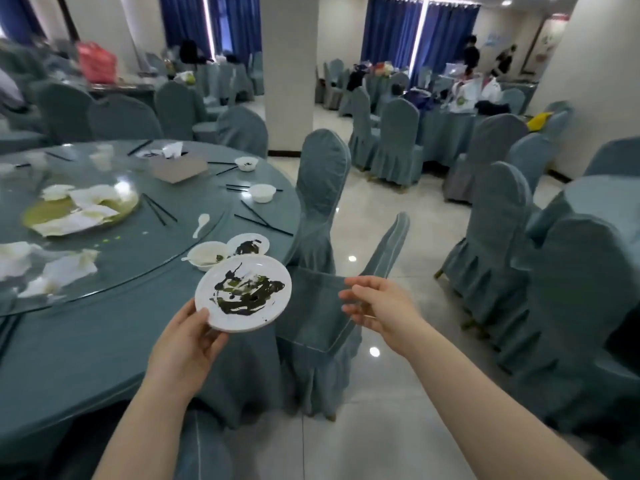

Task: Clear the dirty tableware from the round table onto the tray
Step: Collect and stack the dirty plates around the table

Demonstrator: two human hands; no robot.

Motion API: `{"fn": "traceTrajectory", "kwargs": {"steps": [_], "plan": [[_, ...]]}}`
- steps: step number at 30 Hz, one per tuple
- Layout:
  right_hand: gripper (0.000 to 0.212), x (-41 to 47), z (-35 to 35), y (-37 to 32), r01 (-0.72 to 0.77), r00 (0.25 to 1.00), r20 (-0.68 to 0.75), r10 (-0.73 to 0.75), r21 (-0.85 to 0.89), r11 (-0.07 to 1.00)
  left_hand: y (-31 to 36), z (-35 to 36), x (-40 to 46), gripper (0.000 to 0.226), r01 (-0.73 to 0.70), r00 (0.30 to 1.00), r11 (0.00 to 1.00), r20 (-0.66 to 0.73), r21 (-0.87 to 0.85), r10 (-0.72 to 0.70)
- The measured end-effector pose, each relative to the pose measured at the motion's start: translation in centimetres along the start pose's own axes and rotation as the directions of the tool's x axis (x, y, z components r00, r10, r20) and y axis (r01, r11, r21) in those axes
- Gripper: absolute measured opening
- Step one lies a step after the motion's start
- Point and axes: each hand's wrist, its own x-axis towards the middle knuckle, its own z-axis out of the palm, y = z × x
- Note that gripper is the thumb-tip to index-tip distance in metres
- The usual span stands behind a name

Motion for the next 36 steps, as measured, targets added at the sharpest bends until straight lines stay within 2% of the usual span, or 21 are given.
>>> {"fn": "traceTrajectory", "kwargs": {"steps": [9,14,18,22,28,33,36], "plan": [[0.015,13.5,6.5,-1.6,-0.055,0.955,0.281,0.091,-0.133,0.990,0.8,-1.3,5.1,0.022,-0.152,0.945,0.982,-0.306,-0.111,0.112],[0.014,20.6,10.0,-1.6,-0.050,0.940,0.319,0.123,-0.229,0.972,1.5,-1.9,10.9,0.023,-0.206,0.928,0.966,-0.344,-0.156,0.143],[0.013,26.7,11.8,-1.6,-0.072,0.947,0.280,0.157,-0.292,0.954,1.7,-1.7,16.1,0.025,-0.196,0.925,0.959,-0.364,-0.205,0.111],[0.009,31.6,13.0,-0.7,-0.156,0.949,0.219,0.225,-0.291,0.944,2.4,-1.9,19.7,0.024,-0.181,0.916,0.963,-0.391,-0.201,0.090],[0.009,37.2,15.3,1.4,-0.261,0.918,0.209,0.338,-0.326,0.909,3.5,-2.7,22.7,0.025,-0.180,0.896,0.966,-0.436,-0.185,0.084],[0.012,41.9,17.6,3.5,-0.328,0.888,0.193,0.417,-0.368,0.870,4.5,-3.2,24.0,0.024,-0.207,0.852,0.965,-0.514,-0.163,0.096],[0.014,44.5,19.2,4.8,-0.371,0.877,0.149,0.456,-0.394,0.841,4.9,-3.3,24.7,0.025,-0.198,0.844,0.973,-0.525,-0.120,0.107]]}}
